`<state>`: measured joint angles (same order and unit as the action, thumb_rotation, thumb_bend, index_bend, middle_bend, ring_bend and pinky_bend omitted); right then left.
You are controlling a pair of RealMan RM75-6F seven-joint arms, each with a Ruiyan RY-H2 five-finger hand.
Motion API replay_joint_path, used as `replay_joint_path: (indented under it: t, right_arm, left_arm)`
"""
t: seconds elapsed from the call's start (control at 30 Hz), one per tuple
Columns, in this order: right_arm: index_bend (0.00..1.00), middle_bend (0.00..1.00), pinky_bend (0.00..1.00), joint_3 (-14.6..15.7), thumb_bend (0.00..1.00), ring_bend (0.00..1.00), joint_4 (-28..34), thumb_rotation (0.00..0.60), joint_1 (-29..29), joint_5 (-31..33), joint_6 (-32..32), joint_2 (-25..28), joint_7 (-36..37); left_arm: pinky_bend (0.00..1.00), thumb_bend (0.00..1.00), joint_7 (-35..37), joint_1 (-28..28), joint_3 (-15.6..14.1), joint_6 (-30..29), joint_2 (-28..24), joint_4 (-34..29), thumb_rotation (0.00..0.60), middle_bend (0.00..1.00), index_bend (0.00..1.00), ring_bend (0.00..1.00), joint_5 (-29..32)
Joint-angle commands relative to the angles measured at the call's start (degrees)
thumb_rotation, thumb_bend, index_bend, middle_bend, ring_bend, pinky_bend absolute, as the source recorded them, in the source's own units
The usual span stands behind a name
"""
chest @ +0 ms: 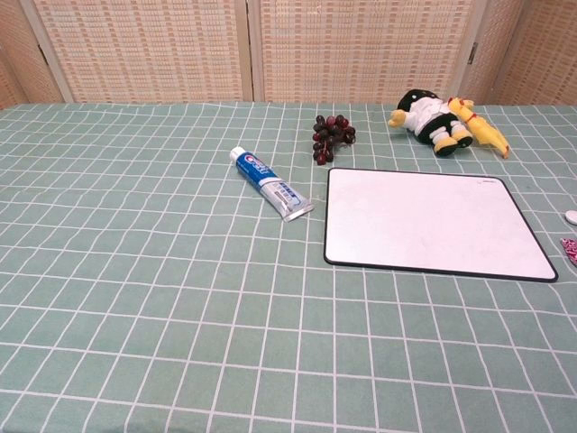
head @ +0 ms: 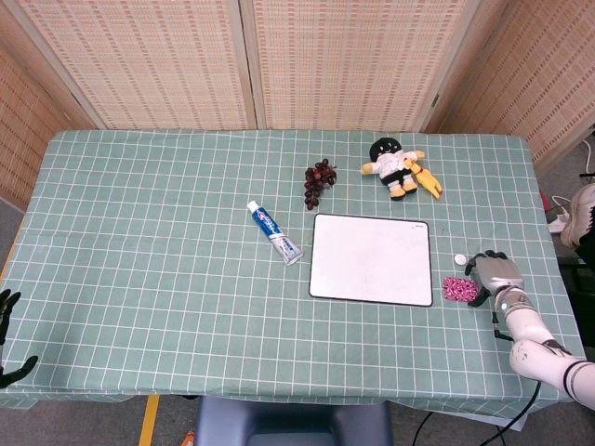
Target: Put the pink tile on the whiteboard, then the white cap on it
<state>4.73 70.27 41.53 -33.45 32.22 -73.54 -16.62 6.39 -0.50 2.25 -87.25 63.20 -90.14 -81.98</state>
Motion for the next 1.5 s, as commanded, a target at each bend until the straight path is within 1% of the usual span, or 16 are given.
replay_joint_path:
  t: [0.03, 0.23, 0.4, 0.57, 0.7, 0.8, 1.03, 1.5]
  right_arm:
    - [0.36, 0.1, 0.04, 0.14, 0.01, 0.0, -0.01, 0.6, -0.02, 0.12, 0.23, -0.11, -0.12]
    - [0.37, 0.1, 0.04, 0.49, 0.01, 0.0, -0.06, 0.6, -0.13, -0.03, 2.01, -0.72, -1.1]
    - [0.4, 0.1, 0.04, 0.35, 0.01, 0.0, -0.12, 0.6, -1.33, -1.84, 5.79, -1.78, -1.84]
    - [0.41, 0.1, 0.04, 0.04, 0.01, 0.0, 0.57, 0.6, -2.51, -3.15, 8.23, -2.03, -2.54]
    - [0.41, 0.1, 0.04, -0.11, 0.01, 0.0, 1.32, 0.6, -2.88, -2.82, 8.59, -1.77, -3.43]
    - [0.39, 0.1, 0.04, -0.23, 0.01, 0.0, 1.63, 0.6, -3.14, -2.73, 8.97, -1.73, -4.08]
    - [0.37, 0.09, 0.04, -0.76, 0.01, 0.0, 1.21, 0.6, -3.59, -2.6, 9.2, -2.0, -5.05]
    - [0.41, 0.09, 0.04, -1.43, 0.01, 0.0, 0.06, 0.6, -4.3, -2.41, 9.25, -2.89, -6.85]
  left_arm:
    - [0.0, 0.16, -0.03, -0.04, 0.07, 0.04, 0.03, -0.06, 0.6, 0.0, 0.0, 0.0, 0.13]
    - [0.0, 0.16, 0.27, -0.17, 0.18, -0.05, 0.02, 0.0, 0.6, 0.0, 0.0, 0.0, 0.14]
    - [0.0, 0.16, 0.82, -0.29, 0.25, -0.31, 0.03, 0.11, 0.6, 0.0, 0.0, 0.0, -0.11]
    - [0.0, 0.16, 1.28, -0.27, 0.16, -0.31, -0.02, 0.28, 0.6, 0.0, 0.0, 0.0, -0.58]
    - [0.0, 0.16, 1.7, -0.3, 0.15, -0.34, -0.14, 0.37, 0.6, 0.0, 0.0, 0.0, -0.77]
    - [0.0, 0.16, 1.98, -0.31, 0.15, -0.36, -0.24, 0.43, 0.6, 0.0, 0.0, 0.0, -0.92]
    - [0.0, 0.16, 2.01, -0.24, 0.11, -0.35, -0.19, 0.58, 0.6, 0.0, 0.0, 0.0, -1.25]
    - [0.0, 0.16, 2.1, -0.23, 0.14, -0.34, -0.01, 0.74, 0.6, 0.0, 0.0, 0.0, -1.36]
